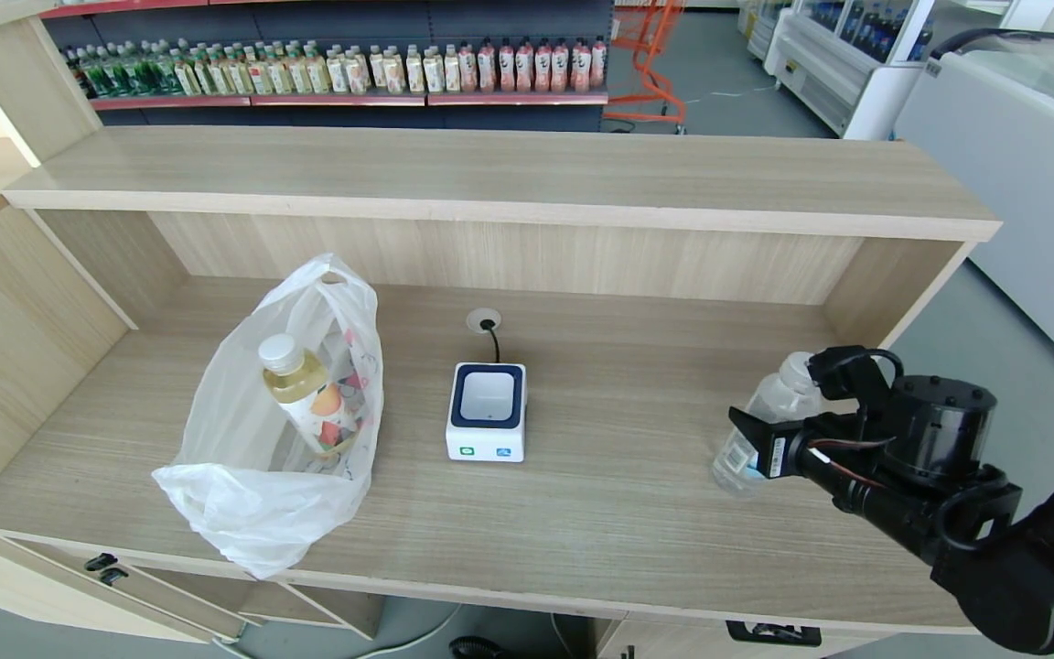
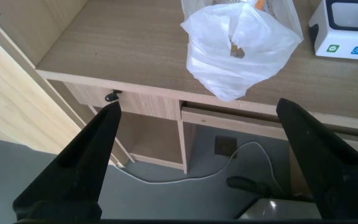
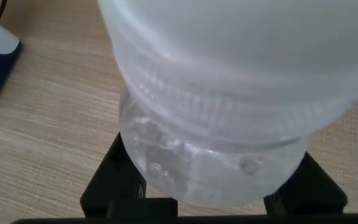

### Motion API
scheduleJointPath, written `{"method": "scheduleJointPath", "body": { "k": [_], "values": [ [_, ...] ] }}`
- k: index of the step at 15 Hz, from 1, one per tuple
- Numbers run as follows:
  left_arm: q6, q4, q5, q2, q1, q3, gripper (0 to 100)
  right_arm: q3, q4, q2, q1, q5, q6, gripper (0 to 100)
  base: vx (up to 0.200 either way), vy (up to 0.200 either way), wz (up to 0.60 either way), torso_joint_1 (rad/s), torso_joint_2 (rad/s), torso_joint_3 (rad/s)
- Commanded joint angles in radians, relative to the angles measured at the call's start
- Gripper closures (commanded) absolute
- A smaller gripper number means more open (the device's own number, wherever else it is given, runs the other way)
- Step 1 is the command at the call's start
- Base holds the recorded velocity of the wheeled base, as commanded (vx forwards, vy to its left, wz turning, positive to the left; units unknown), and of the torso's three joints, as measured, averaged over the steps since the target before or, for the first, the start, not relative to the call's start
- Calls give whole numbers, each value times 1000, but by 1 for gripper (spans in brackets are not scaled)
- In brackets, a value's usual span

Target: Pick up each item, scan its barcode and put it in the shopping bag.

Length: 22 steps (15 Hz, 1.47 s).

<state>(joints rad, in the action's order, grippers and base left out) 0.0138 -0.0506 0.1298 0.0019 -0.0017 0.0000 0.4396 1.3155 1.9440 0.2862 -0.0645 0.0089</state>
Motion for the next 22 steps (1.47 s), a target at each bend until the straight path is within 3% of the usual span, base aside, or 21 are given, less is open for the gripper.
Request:
{"method": "scheduleJointPath", "body": {
  "k": [1,8,18,19,22],
  "values": [
    [0,0,1,0,0,0,0,2,2,-11,2,3,0,100,0,0,0,0,0,0],
    [0,0,1,0,0,0,0,-68,30,-11,7,5,-32,100,0,0,0,0,0,0],
    [0,0,1,0,0,0,0,-48,85,46,10,6,-32,100,0,0,0,0,0,0],
    [0,0,1,0,0,0,0,-19,74,-14,18,43,-18,100,0,0,0,0,0,0],
    [0,0,1,0,0,0,0,39,-121,-321,18,393,92,100,0,0,0,0,0,0]
  ]
}}
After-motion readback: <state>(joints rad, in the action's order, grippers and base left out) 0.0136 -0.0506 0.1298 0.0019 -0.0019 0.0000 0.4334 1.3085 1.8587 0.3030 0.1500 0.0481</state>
